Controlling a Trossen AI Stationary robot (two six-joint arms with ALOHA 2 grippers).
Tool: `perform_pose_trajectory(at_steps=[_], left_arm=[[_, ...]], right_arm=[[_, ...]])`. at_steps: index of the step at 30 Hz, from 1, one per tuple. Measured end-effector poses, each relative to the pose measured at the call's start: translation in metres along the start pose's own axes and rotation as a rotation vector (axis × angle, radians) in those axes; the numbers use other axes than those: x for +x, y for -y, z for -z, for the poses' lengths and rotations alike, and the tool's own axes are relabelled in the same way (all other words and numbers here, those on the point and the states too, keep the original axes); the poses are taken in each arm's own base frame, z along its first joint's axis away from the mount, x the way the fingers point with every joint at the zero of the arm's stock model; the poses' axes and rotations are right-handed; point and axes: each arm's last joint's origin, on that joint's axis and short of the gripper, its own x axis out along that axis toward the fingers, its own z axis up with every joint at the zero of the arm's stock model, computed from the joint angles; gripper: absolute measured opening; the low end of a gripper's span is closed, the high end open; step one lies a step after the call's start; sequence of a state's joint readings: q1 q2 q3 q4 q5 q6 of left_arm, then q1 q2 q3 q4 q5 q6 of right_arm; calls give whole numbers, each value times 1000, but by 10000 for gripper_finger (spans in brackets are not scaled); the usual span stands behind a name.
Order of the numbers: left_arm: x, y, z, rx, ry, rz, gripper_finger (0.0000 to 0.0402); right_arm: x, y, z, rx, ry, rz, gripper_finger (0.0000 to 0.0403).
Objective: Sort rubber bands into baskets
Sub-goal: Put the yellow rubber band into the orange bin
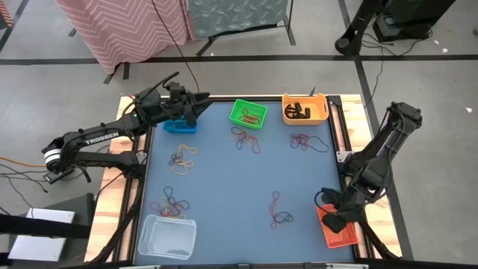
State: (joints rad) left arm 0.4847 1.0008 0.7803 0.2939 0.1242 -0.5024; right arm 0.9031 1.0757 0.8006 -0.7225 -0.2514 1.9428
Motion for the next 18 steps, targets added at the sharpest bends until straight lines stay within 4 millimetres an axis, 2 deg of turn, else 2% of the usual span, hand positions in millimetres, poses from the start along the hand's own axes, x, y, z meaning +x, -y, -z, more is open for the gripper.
perform_pose_trajectory(at_steps=[3, 7, 12, 14, 18], left_arm=[[0, 0, 0, -18, 0, 0, 253], [0, 1, 1, -79, -3, 5, 253], [3, 11, 9, -75, -72, 66, 253], [6, 17, 18, -40, -226, 80, 253], [3, 30, 46, 159, -752, 15, 253]], right_arm=[[-10, -10, -12, -44, 129, -144, 251], [-29, -21, -44, -87, 459, -287, 265], [-51, -23, -92, -161, 779, -216, 263], [-59, -23, -111, -200, 839, -169, 261], [-75, -23, -142, -292, 878, -160, 261]])
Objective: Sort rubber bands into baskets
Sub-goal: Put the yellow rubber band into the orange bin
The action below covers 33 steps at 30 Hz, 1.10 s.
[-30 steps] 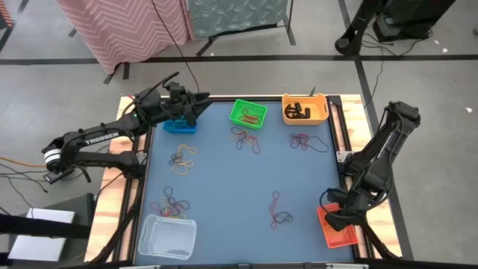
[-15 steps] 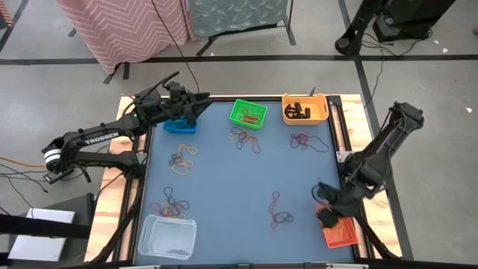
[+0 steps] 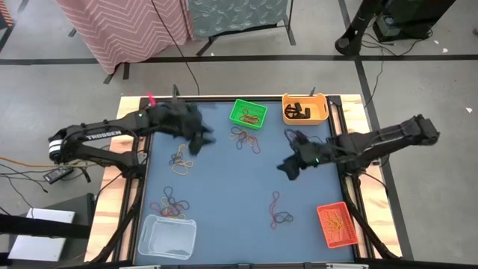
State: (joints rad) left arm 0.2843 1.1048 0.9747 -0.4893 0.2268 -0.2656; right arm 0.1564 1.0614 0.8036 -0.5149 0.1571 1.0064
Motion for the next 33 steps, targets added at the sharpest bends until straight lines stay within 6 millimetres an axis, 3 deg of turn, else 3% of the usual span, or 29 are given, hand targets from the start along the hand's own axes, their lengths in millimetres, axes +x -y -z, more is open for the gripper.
perform_pose_trajectory(at_steps=[3, 6, 11, 15, 25, 33], left_arm=[[4, 6, 29, 127, -428, -98, 253], [11, 3, 58, 116, -697, -185, 253], [36, -2, 96, -134, -770, -183, 253], [51, -8, 116, -234, -815, -249, 253], [83, -17, 131, -229, -873, -348, 253], [101, -12, 149, -150, -954, -443, 246]], right_arm=[[7, 6, -17, -46, 0, -40, 261], [13, 12, -29, -74, -3, -51, 259], [24, 22, -37, -89, -43, -33, 260], [33, 24, -37, -83, -77, -23, 259], [55, 26, -34, -83, -162, -24, 257], [63, 28, -32, -82, -186, -7, 252]])
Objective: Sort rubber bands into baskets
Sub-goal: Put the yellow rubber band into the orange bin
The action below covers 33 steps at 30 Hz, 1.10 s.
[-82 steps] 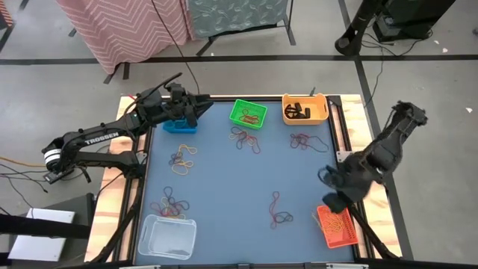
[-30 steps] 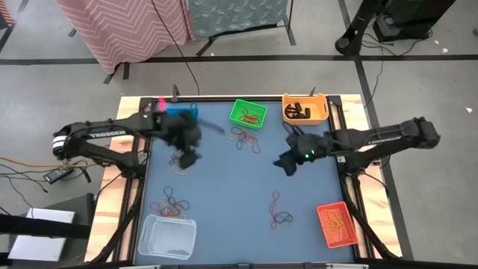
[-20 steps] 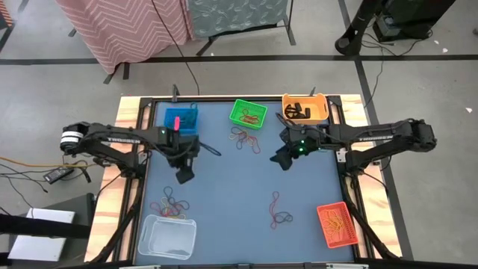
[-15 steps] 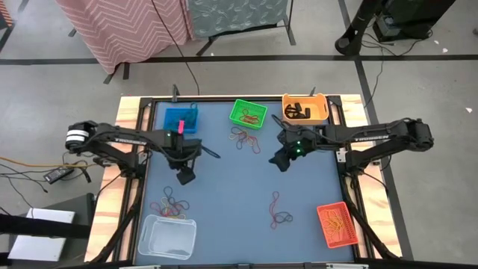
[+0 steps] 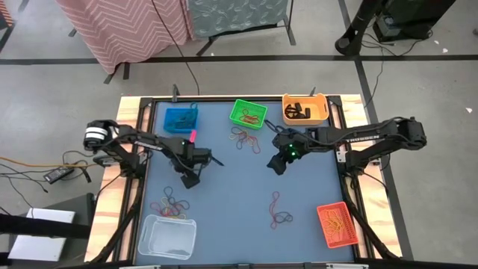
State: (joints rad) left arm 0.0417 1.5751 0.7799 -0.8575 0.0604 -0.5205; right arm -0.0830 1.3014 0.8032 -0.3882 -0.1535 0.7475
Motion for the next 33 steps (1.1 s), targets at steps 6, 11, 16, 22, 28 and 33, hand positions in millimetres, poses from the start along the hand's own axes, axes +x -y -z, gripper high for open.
perform_pose_trajectory(at_steps=[6, 11, 16, 22, 28, 33], left_arm=[[4, 10, 2, -21, 24, -19, 157], [4, 17, 4, -12, 44, -4, 20], [-9, 20, 2, 20, 78, 31, 4], [-72, 21, -8, 85, 286, 153, 2], [-138, 24, -17, 194, 509, 241, 1], [-167, 33, -29, 293, 630, 253, 1]], right_arm=[[2, 0, -1, -4, 6, -1, 252], [2, -1, -1, -28, 11, -4, 253], [2, -1, -1, -39, 10, -8, 249], [-3, -5, -4, -44, 12, -91, 248], [-29, -16, -18, -47, 170, -263, 247], [-68, -20, -28, -63, 382, -361, 247]])
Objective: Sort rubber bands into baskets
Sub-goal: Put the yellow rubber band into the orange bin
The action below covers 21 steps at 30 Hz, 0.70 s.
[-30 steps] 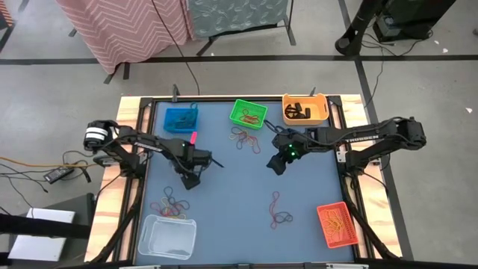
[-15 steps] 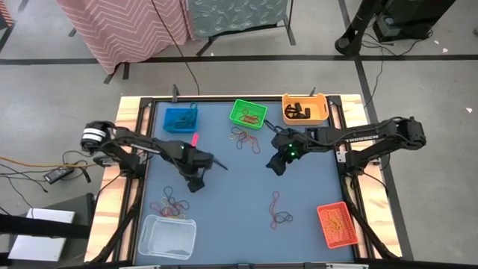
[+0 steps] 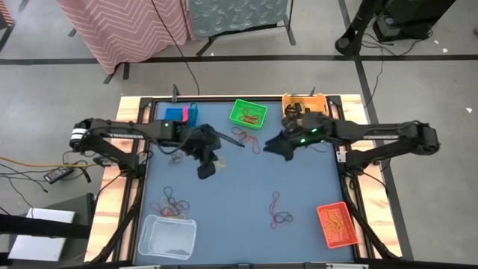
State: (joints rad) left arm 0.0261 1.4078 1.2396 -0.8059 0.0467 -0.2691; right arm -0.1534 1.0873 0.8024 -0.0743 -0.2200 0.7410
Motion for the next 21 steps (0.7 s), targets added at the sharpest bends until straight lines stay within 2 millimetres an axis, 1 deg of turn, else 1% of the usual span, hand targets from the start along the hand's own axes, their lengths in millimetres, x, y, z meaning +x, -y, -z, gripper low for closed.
perform_pose_trajectory(at_steps=[1, 5, 10, 15, 21], left_arm=[[0, 1, -4, 4, 8, 2, 1], [14, 4, -18, 8, 19, 4, 1], [43, 11, -38, 8, 41, 14, 0], [68, 29, -60, 36, 88, 48, 0], [95, 59, -85, 145, 144, 93, 0]], right_arm=[[-7, -3, -4, -7, 42, -12, 247], [-37, -13, -15, -48, 191, -47, 247], [-67, -24, -23, -94, 343, -84, 247], [-84, -31, -24, -103, 411, -127, 247], [-94, -39, -23, 3, 426, -216, 247]])
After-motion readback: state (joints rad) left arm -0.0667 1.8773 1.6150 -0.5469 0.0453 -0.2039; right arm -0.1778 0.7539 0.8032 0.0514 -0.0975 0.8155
